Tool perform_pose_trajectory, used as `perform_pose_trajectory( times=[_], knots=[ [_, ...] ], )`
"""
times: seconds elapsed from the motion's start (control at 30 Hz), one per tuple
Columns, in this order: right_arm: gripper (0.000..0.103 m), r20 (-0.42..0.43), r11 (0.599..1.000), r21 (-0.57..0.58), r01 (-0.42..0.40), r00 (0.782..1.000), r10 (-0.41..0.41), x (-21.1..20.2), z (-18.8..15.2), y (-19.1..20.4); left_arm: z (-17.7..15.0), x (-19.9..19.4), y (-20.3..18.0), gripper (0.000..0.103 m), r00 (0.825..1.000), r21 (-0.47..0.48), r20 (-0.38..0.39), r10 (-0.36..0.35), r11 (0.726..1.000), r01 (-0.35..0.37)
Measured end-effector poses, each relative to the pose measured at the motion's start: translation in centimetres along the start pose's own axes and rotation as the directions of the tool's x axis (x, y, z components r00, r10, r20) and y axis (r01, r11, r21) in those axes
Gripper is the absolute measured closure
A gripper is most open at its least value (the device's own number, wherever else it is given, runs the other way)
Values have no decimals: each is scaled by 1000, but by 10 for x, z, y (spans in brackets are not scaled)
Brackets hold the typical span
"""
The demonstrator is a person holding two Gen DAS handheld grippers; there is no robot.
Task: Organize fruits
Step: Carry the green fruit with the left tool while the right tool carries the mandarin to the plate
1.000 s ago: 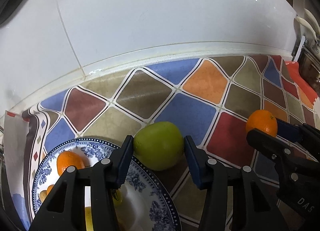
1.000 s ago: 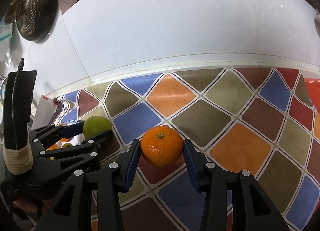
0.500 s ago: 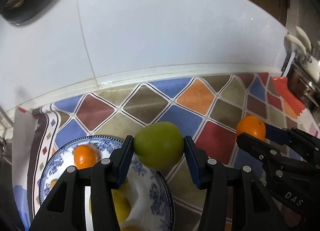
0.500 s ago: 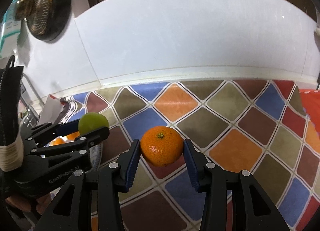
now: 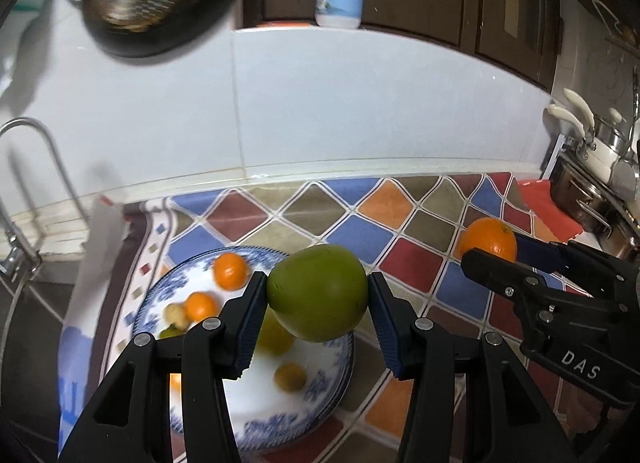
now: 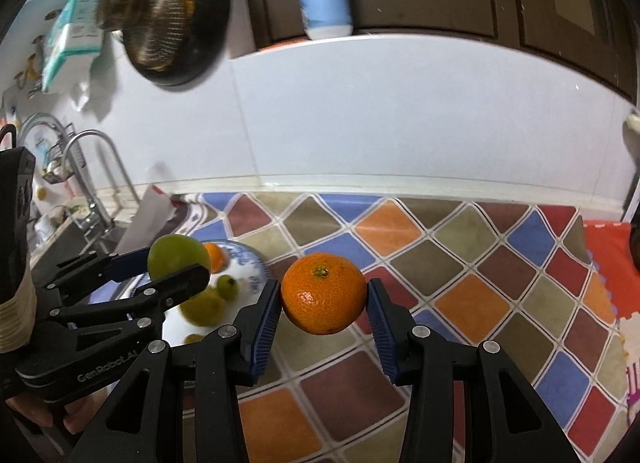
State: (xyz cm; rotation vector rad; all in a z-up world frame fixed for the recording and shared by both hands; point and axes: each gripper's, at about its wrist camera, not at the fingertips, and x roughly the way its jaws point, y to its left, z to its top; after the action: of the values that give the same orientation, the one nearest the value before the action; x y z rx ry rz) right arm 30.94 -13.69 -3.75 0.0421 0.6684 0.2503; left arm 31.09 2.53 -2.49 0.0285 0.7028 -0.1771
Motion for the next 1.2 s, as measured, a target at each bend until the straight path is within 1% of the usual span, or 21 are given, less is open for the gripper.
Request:
perform_pose_trajectory(
  times=[0.2,0.37,0.53,0.67,0.97,1.2],
  knots=[
    [59,18,999,-47,-26,999,27,-23,-4,31,-17,-36,19,53,999,-28,31,30,999,-29],
    [59,26,995,-80,-58,998,60,-38,-11,59,-38,-63,35,53,998,-45,31,50,998,-49],
    [59,23,991,-101,-93,995,95,-49,-20,88,-55,-83,54,53,997,-52,25,69,996,-67],
    [59,14,988,-113,-107,994,109,-51,-27,107,-66,-92,67,53,996,-40,26,80,996,-79],
    [59,-24,986,-127,-111,994,109,-43,-41,135,-80,-93,86,53,998,9,20,59,998,-59],
    [59,-54,986,-130,-106,994,100,-26,-44,141,-81,-77,92,53,999,36,2,32,999,-32]
  ],
)
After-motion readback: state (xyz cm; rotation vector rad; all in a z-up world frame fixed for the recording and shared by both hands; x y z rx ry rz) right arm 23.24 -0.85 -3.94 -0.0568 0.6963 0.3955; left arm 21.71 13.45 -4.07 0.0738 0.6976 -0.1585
